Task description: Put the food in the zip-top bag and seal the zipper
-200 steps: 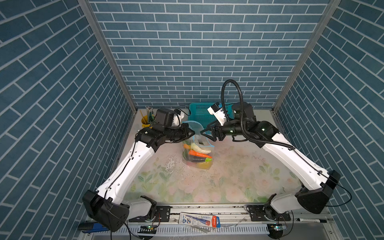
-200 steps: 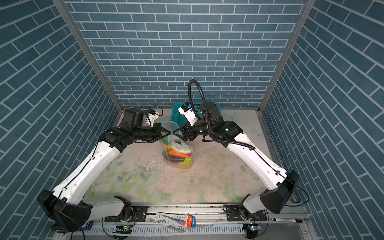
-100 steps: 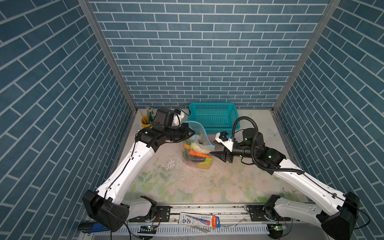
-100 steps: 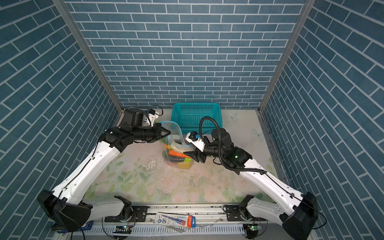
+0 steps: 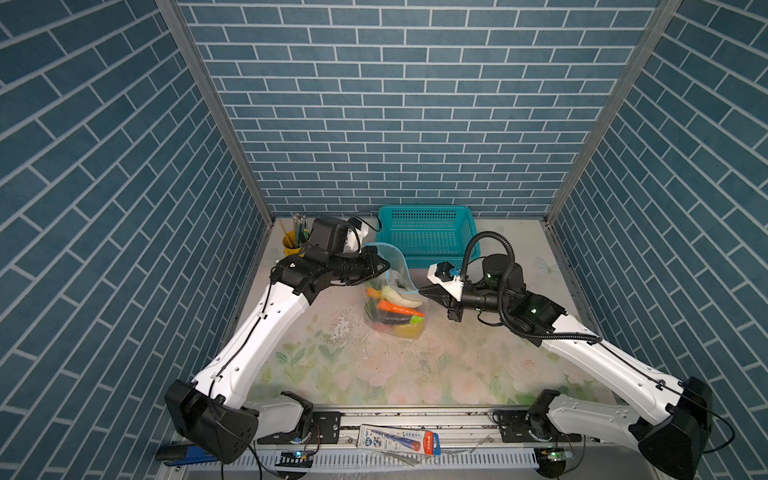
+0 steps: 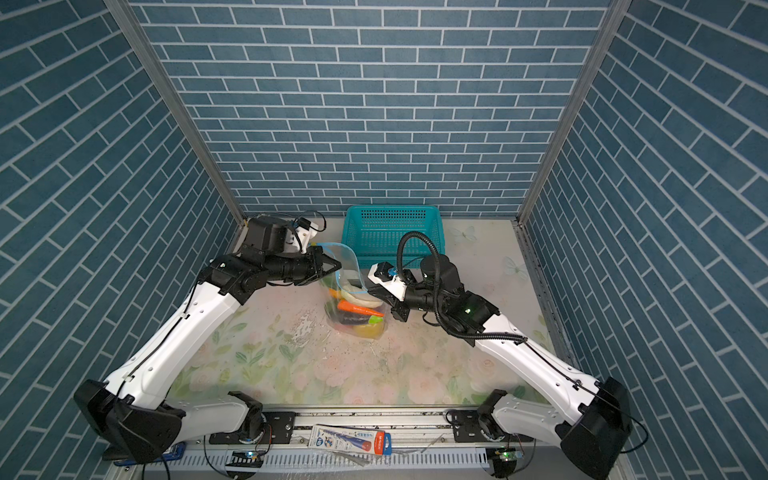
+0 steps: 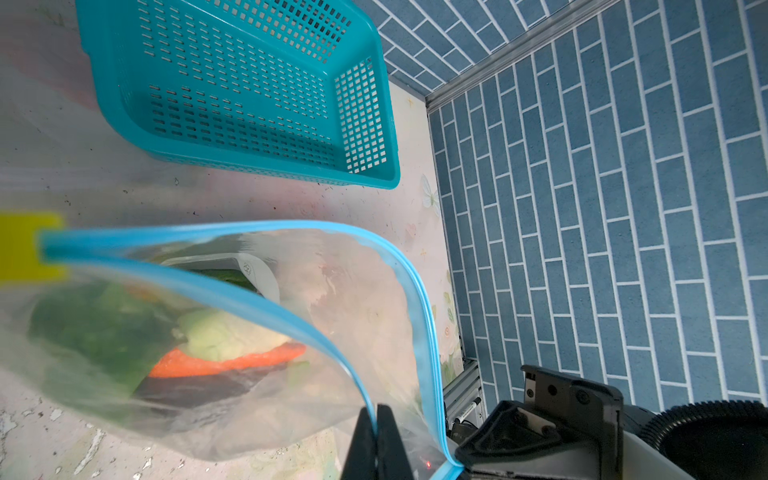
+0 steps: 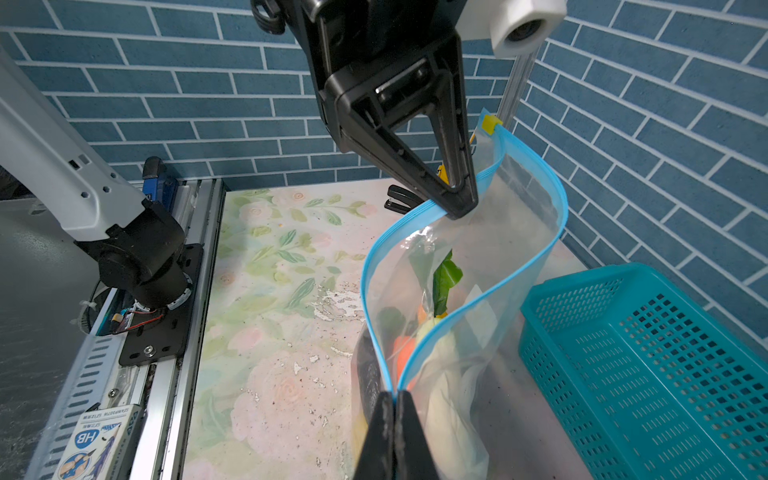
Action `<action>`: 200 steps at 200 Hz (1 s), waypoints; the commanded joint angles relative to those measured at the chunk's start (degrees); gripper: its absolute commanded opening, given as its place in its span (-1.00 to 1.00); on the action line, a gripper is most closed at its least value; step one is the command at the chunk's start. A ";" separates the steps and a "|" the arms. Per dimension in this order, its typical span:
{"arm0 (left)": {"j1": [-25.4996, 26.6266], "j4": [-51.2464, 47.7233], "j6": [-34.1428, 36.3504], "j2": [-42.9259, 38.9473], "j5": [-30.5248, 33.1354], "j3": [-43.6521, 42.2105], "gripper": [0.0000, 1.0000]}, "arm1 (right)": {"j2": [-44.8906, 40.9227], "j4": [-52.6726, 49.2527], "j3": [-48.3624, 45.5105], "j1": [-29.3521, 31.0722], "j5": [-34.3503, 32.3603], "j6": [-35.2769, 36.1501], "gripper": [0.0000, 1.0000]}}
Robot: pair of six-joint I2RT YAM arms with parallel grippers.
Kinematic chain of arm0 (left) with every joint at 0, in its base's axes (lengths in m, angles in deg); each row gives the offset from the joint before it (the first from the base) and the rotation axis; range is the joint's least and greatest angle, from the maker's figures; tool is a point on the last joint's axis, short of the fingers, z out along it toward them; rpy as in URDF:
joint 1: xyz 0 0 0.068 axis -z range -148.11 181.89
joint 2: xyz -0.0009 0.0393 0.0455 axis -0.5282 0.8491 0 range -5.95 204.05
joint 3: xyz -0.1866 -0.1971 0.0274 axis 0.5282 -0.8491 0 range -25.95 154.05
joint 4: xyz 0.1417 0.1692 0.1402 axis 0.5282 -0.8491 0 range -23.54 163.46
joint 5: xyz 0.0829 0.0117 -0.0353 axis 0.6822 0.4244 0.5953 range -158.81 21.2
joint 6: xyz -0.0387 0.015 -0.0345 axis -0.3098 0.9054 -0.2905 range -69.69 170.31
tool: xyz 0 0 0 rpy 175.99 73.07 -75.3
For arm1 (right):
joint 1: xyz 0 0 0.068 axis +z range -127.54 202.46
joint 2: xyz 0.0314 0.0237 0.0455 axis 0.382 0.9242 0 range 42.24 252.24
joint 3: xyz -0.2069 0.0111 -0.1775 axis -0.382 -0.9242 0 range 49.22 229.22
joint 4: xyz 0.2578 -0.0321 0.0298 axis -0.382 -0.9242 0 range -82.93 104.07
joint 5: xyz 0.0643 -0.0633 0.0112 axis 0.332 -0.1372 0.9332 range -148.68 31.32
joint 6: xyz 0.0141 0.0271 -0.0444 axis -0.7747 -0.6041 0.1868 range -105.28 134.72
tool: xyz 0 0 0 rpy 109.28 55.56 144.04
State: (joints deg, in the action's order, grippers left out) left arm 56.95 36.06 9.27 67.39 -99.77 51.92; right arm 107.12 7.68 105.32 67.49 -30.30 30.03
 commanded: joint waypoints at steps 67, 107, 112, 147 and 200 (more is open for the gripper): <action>0.12 4.34 21.61 -8.16 4.42 -5.88 0.22 | 1.25 -0.79 2.75 -4.23 3.08 3.93 -1.00; -2.03 18.96 31.29 -18.82 6.44 -21.58 0.13 | 2.09 -2.42 4.61 -5.61 5.46 6.30 -1.00; -3.16 21.49 31.41 -19.88 5.57 -23.75 0.13 | 2.21 -2.64 4.72 -5.73 5.89 6.61 -1.00; -13.84 40.88 30.15 -22.71 -6.94 -36.32 0.11 | 3.01 -3.52 5.59 -6.58 9.24 7.18 -1.00; -21.14 59.24 32.59 -17.14 -20.62 -41.69 0.17 | 3.58 -4.52 5.67 -7.37 11.91 9.11 -1.00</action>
State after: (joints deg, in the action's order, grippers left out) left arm 37.27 82.37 39.65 48.27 -111.57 9.82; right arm 110.57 4.31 108.42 60.65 -21.53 35.23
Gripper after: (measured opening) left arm 0.575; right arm 0.044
